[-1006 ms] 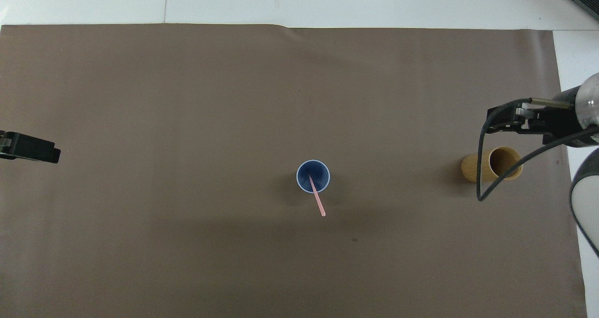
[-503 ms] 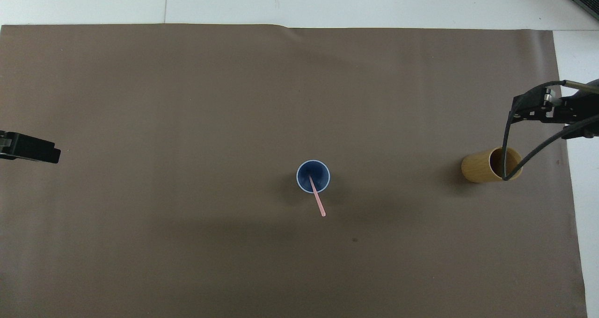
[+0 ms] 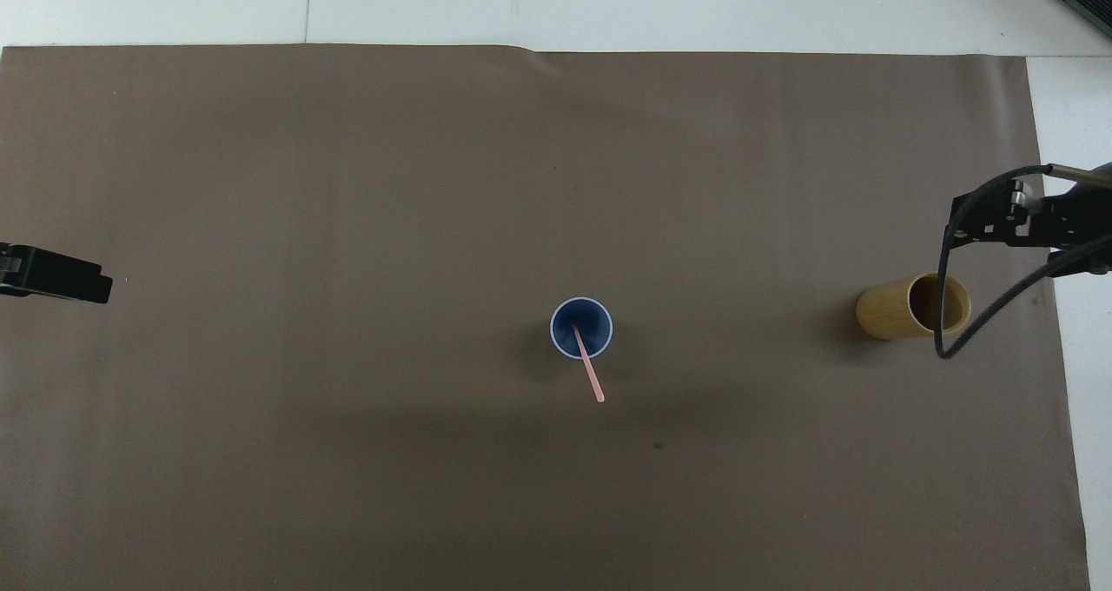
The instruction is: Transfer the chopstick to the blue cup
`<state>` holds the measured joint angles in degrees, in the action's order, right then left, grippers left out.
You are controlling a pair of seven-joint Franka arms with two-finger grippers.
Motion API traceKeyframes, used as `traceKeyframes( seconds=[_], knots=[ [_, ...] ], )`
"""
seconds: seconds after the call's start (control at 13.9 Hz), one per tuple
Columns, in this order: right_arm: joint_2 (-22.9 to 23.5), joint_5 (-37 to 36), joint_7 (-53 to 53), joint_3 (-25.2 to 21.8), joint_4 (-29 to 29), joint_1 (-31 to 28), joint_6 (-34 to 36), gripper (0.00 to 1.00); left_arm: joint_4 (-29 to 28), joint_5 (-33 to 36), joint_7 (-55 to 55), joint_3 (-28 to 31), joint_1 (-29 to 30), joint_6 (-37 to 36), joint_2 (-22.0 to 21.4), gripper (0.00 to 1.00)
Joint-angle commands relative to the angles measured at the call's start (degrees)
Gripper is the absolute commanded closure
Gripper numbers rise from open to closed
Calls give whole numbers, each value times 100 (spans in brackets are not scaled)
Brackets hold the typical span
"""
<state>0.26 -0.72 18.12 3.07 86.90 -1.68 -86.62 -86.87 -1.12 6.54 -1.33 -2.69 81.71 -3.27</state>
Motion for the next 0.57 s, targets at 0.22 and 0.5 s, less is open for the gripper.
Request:
traceKeyframes(
  seconds=[0.22,0.5],
  knots=[
    [-44,54,-178,62,-16,-34,93,0,-84,-11,-30,-16,41,-15,-112,0],
    [-70,107,-169,71,37,-34,40,0,-84,-11,-30,-16,41,-15,-112,0]
  ],
)
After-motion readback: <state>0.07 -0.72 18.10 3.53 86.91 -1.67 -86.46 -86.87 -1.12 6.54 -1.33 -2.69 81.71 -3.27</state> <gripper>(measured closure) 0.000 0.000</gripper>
